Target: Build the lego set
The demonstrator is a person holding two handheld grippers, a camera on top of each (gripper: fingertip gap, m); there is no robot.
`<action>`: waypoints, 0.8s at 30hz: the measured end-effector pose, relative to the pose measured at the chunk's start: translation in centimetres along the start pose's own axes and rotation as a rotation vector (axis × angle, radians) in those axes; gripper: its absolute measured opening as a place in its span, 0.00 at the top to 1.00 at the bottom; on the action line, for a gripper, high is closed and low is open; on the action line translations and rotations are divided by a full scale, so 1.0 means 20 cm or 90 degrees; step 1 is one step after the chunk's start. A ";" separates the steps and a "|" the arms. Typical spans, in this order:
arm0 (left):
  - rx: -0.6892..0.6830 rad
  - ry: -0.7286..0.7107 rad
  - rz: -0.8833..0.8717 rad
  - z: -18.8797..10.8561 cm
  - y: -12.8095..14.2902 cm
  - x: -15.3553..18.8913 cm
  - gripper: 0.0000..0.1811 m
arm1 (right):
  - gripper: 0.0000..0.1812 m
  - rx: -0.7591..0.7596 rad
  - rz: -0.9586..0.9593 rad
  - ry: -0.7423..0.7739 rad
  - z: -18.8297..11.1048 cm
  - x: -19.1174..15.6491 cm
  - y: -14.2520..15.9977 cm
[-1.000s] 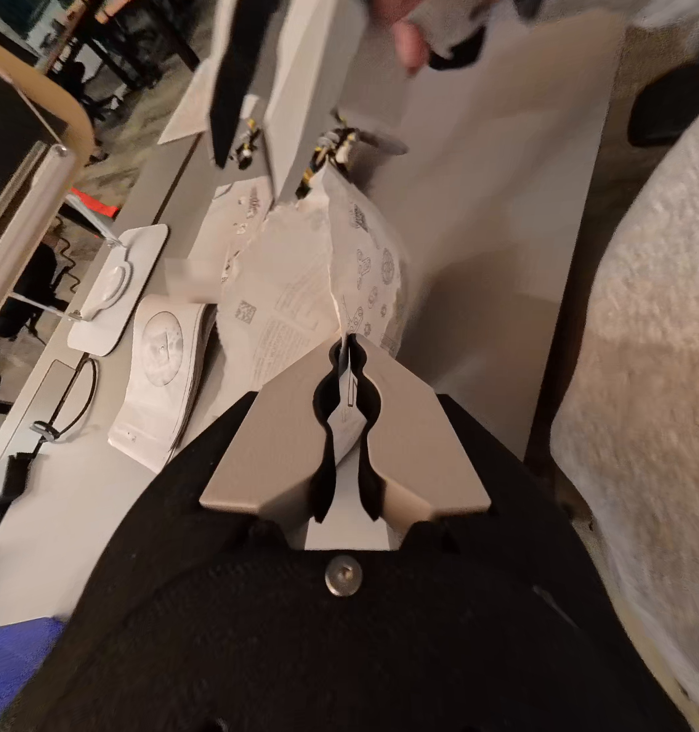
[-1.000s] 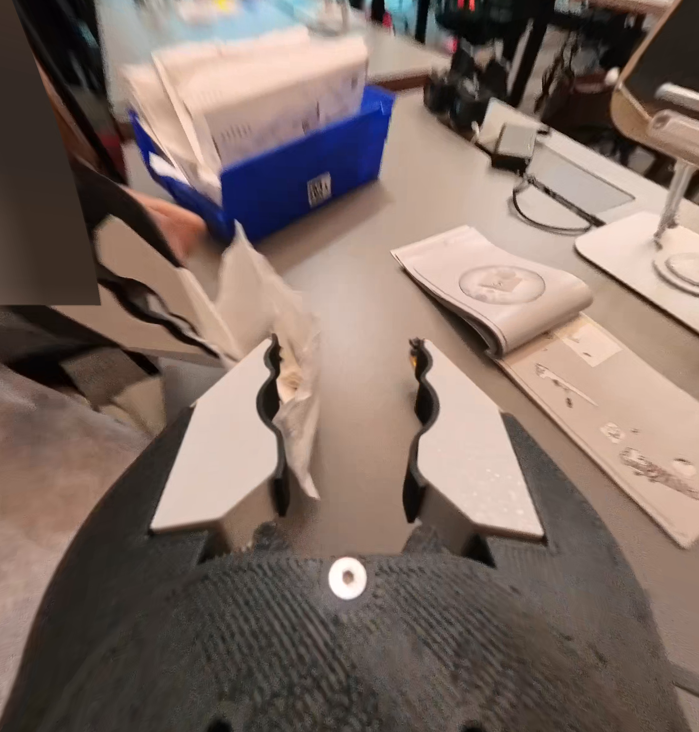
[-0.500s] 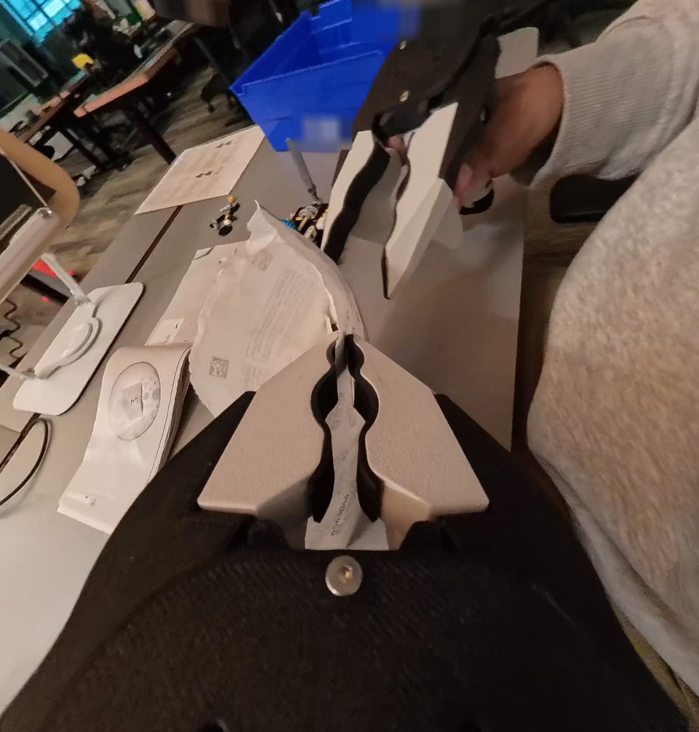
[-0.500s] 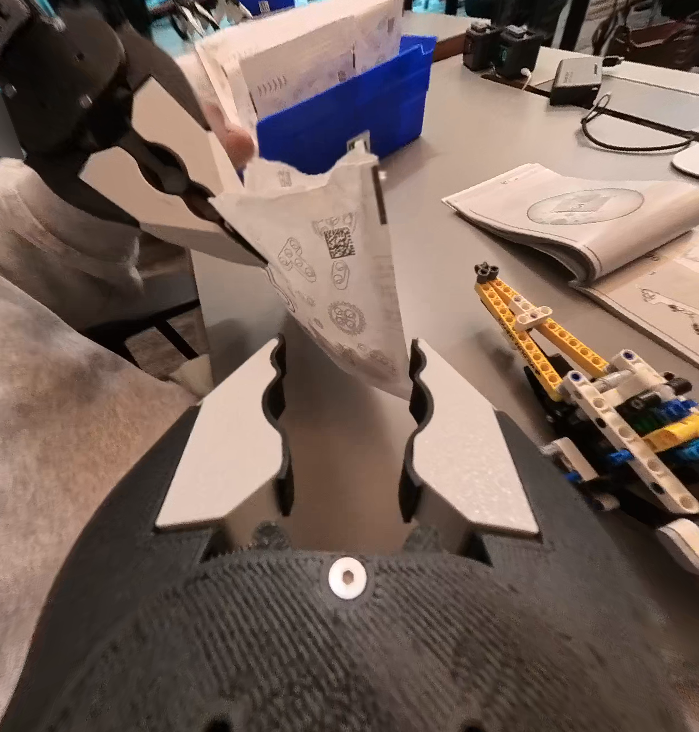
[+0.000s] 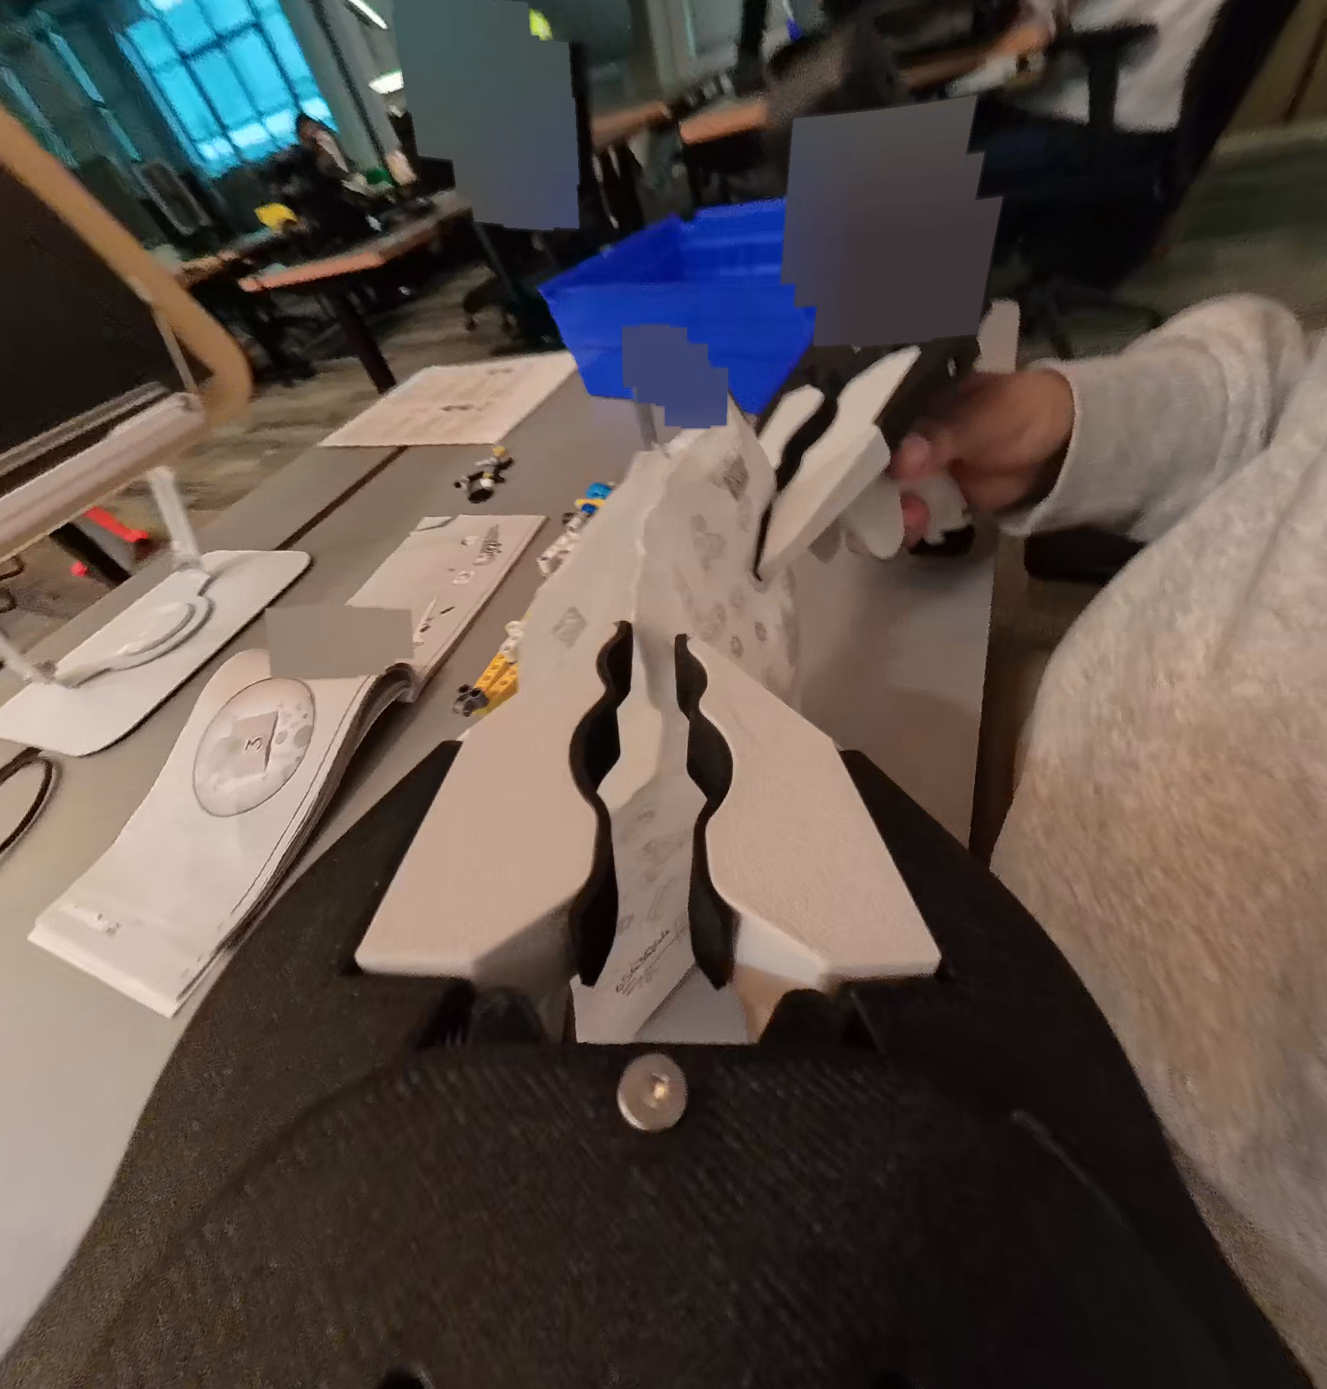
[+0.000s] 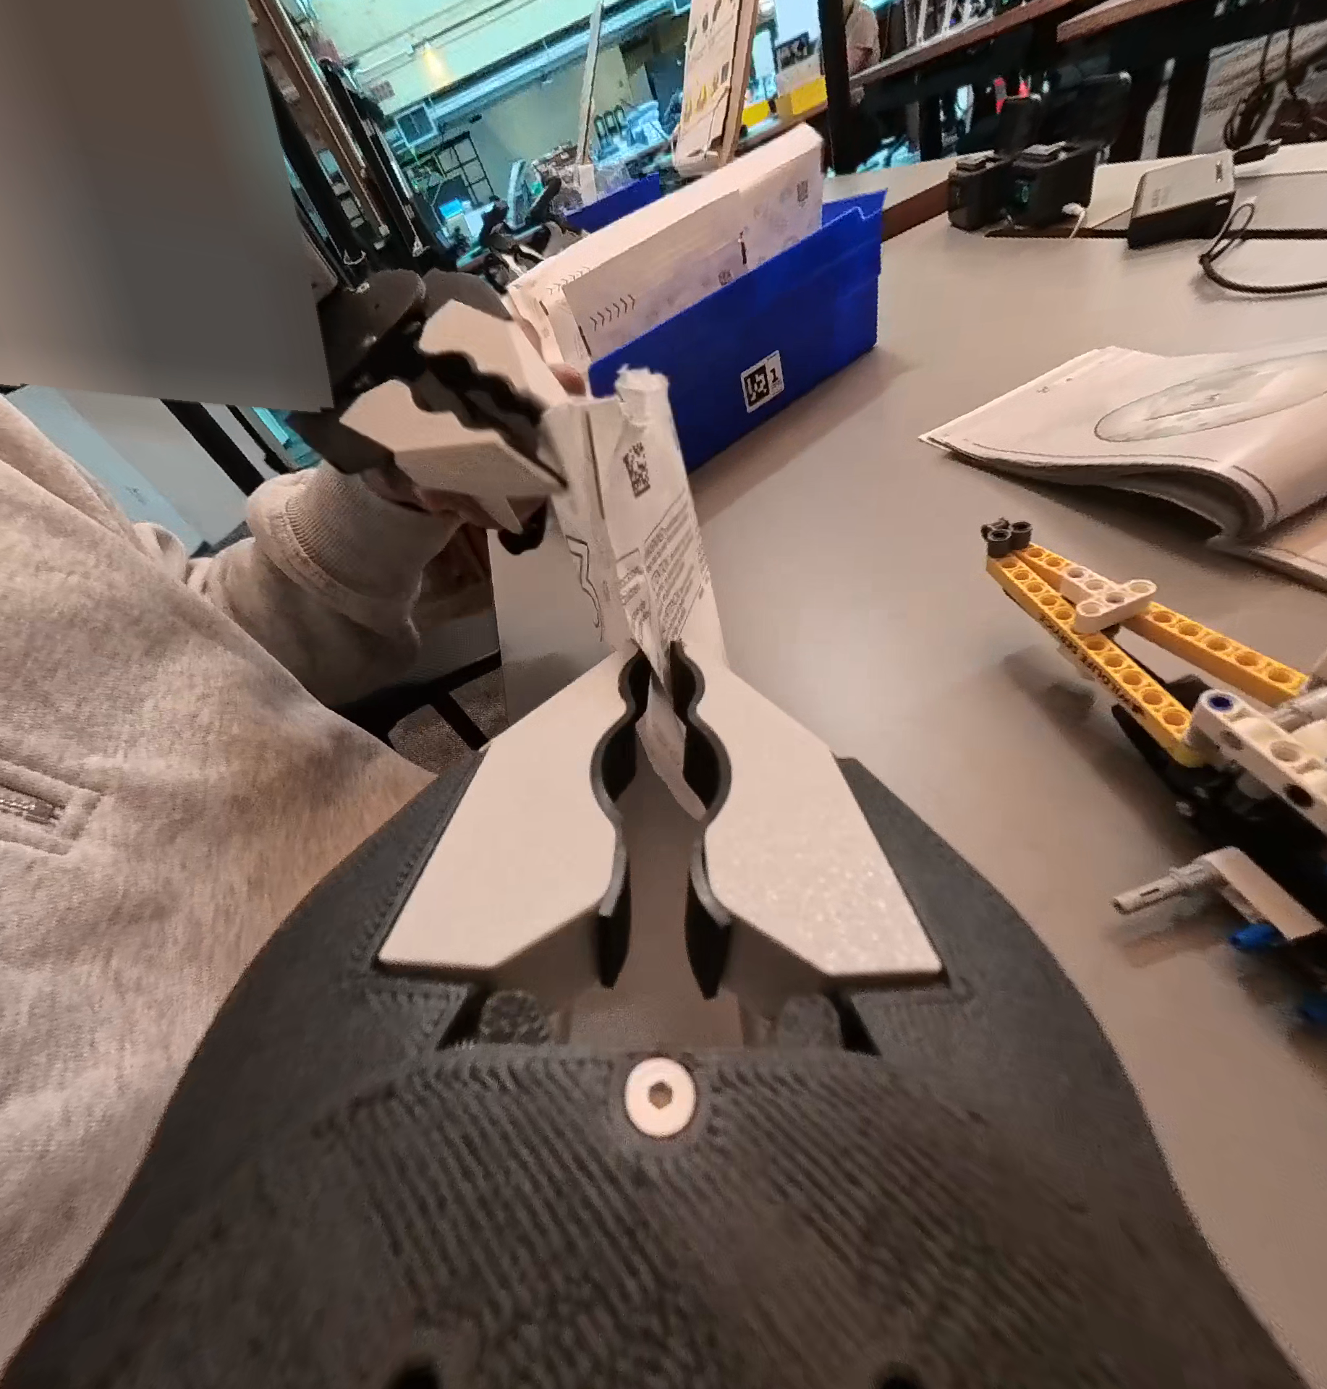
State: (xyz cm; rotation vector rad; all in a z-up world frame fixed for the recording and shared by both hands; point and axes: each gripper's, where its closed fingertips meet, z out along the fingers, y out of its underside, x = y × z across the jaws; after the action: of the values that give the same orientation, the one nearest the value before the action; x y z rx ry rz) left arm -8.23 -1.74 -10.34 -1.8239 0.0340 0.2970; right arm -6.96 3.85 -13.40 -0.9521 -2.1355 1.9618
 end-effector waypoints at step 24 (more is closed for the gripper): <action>-0.113 -0.011 -0.433 -0.17 0.49 -0.06 0.76 | 0.83 -0.143 -0.011 0.024 -0.10 0.07 0.22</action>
State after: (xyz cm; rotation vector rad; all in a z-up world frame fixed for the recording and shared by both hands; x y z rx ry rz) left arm -10.61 -7.83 -18.60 -1.8905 -0.6293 -0.1729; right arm -5.48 6.26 -17.65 -0.9891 -2.3708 1.7073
